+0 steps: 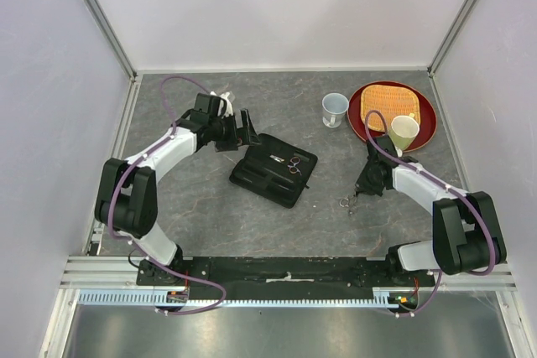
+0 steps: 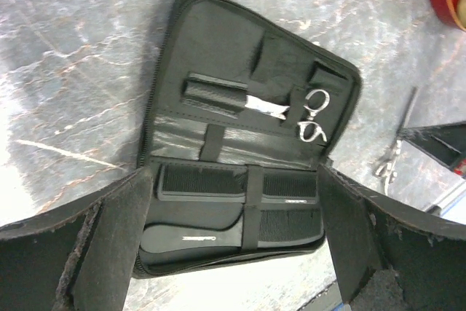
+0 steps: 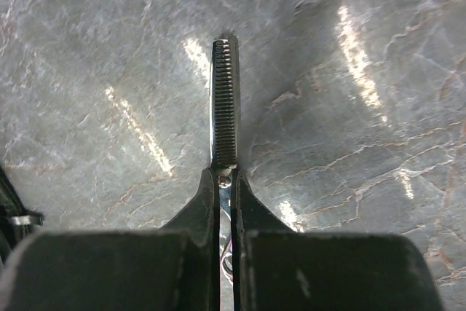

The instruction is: Sort the hair-cutting tools

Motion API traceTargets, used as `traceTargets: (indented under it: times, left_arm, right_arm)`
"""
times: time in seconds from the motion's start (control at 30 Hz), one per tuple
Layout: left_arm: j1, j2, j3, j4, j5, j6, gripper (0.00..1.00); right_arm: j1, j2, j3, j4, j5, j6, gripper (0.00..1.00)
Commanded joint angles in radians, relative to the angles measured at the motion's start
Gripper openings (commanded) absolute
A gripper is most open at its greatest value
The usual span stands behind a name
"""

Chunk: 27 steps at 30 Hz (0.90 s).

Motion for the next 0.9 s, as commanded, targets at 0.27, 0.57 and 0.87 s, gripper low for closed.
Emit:
traceTargets:
  times: [0.27, 0.57, 0.87]
  left_arm:
    - [-0.030, -0.111, -0.121, 0.377, 0.375, -0.101, 0.99]
    - [-0.117, -0.160, -0.220, 0.597, 0.412, -0.212, 0.96]
    - [-0.240, -0.181, -0.230, 0.689, 0.307, -0.201, 0.96]
  right_arm:
    - [0.017, -0.060, 0.118, 0.025, -0.235, -0.012, 0.00]
    - [0.038, -0.103, 0.180, 0.110, -0.302, 0.271, 0.00]
    - [0.141, -0.126, 0.241, 0.201, -0.223, 0.525, 0.00]
